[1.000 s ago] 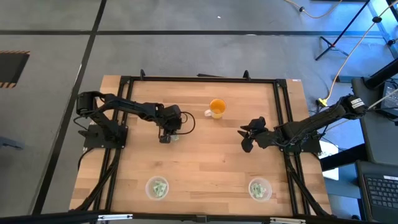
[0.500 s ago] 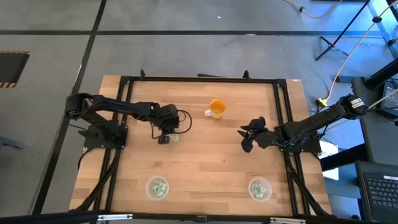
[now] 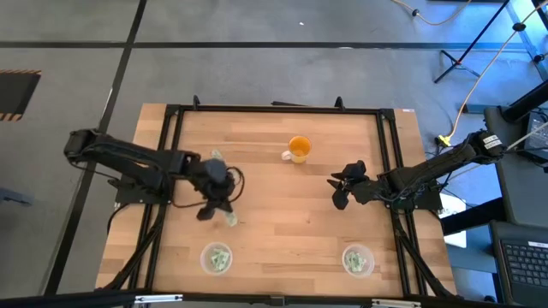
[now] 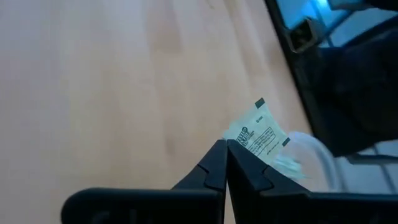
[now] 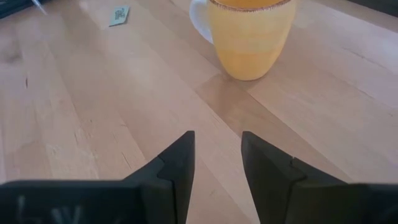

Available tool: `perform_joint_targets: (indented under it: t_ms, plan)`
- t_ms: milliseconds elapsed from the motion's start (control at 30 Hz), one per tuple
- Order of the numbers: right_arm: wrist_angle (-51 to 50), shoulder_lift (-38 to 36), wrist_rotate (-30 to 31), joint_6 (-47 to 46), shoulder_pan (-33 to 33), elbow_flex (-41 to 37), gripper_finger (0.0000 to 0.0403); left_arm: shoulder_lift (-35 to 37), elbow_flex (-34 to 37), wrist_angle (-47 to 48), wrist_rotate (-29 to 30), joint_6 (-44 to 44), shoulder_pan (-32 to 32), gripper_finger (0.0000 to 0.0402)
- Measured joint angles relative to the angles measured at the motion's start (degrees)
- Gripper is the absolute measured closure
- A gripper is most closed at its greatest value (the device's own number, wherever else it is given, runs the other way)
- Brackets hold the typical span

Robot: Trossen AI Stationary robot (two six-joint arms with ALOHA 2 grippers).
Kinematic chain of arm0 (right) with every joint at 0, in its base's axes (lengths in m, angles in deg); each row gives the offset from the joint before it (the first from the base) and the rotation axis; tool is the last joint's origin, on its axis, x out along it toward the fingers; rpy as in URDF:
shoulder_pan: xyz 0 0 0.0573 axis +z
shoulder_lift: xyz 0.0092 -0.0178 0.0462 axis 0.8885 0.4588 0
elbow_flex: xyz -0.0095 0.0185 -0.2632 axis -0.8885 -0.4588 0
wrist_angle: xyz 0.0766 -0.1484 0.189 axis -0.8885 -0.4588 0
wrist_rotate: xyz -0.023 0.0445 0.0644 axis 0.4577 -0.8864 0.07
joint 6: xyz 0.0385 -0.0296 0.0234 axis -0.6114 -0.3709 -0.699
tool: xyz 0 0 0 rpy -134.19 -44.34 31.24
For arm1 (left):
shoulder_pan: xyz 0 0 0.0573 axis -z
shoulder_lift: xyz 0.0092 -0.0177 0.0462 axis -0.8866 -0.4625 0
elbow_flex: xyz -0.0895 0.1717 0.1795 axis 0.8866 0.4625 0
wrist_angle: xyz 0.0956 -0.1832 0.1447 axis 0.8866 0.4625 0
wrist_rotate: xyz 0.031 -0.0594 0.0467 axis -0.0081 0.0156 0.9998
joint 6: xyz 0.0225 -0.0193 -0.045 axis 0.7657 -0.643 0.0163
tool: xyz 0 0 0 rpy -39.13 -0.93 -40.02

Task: Pick and place items into bin
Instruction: Put the stevia packet into the left transparent bin

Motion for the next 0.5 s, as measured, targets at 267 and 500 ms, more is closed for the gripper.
perform_joint_targets:
  t_ms: [267, 500]
  plan:
    - [0.04, 0.0, 0.0, -0.2, 0.0, 0.0, 0.0268, -1.26, -0.06, -0.22, 10.05, -12.53, 15.81, 0.0399]
    - [0.28, 0.0, 0.0, -0.22, 0.02, 0.0, 0.0268, -4.44, -0.09, -1.17, 17.16, -21.01, 24.98, 0.0399]
